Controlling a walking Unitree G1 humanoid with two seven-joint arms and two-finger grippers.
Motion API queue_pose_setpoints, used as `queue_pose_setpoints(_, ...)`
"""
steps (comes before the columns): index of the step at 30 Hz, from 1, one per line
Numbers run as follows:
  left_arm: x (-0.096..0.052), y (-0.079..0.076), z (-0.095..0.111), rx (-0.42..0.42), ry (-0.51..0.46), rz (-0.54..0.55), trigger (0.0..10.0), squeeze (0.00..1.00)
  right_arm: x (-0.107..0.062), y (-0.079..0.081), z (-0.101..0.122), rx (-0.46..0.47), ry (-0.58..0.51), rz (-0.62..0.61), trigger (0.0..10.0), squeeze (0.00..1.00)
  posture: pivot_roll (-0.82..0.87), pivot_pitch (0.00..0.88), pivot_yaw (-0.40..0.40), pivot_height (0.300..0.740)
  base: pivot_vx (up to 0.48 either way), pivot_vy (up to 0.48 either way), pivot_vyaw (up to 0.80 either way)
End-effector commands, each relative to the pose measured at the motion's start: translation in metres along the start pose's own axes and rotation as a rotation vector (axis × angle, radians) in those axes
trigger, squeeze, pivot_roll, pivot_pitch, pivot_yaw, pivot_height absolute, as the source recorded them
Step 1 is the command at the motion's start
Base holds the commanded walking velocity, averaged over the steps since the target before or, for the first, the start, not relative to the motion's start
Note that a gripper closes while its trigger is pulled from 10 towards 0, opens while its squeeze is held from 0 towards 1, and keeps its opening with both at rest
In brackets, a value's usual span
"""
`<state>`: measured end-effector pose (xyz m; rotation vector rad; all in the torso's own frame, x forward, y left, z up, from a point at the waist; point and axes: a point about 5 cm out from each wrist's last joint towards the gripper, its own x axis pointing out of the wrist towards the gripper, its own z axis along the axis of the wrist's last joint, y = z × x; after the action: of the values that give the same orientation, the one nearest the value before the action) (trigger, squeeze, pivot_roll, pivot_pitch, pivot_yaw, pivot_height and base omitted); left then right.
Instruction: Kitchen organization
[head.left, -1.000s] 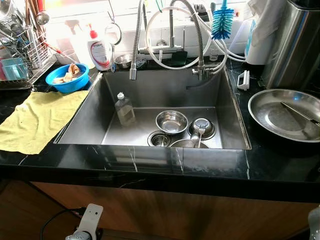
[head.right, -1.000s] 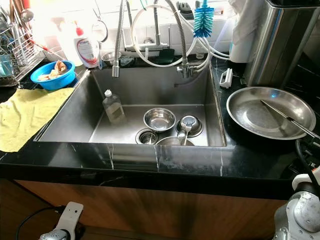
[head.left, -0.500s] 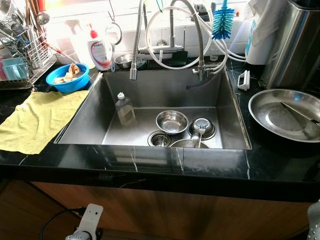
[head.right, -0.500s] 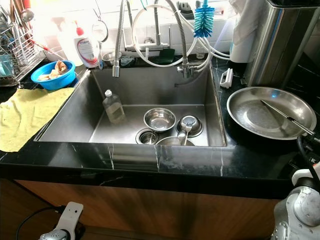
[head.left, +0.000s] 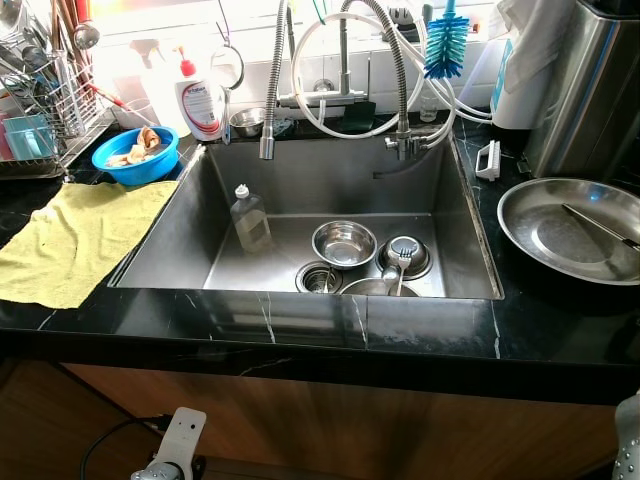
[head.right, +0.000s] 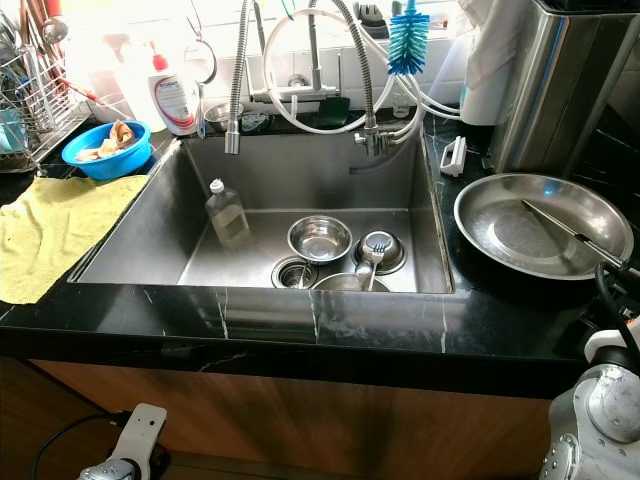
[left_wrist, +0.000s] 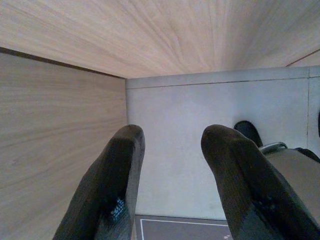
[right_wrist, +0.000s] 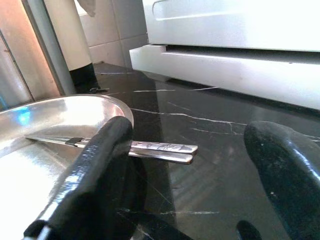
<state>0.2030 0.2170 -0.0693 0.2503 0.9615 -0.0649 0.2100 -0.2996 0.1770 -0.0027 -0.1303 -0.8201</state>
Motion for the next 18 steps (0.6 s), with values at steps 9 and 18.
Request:
queue_pose_setpoints(9,-0.0009,0.0042,-0.0043,0.010,0.017,0.011,10.0,0.00,0.0021,0.0026,-0.0040,0.010,0.009,0.002,9.5,0.00,-0.20,0.000,0.103,0.740,0.000,0.000,0.00)
queue_pose_setpoints(18,-0.0010,0.0048,-0.0042,0.009,0.017,0.013,10.0,0.00,0.0017,0.0072,-0.0019,0.027,-0.010,0.030,2.2,0.00,-0.20,0.000,0.103,0.740,0.000,0.000,0.00)
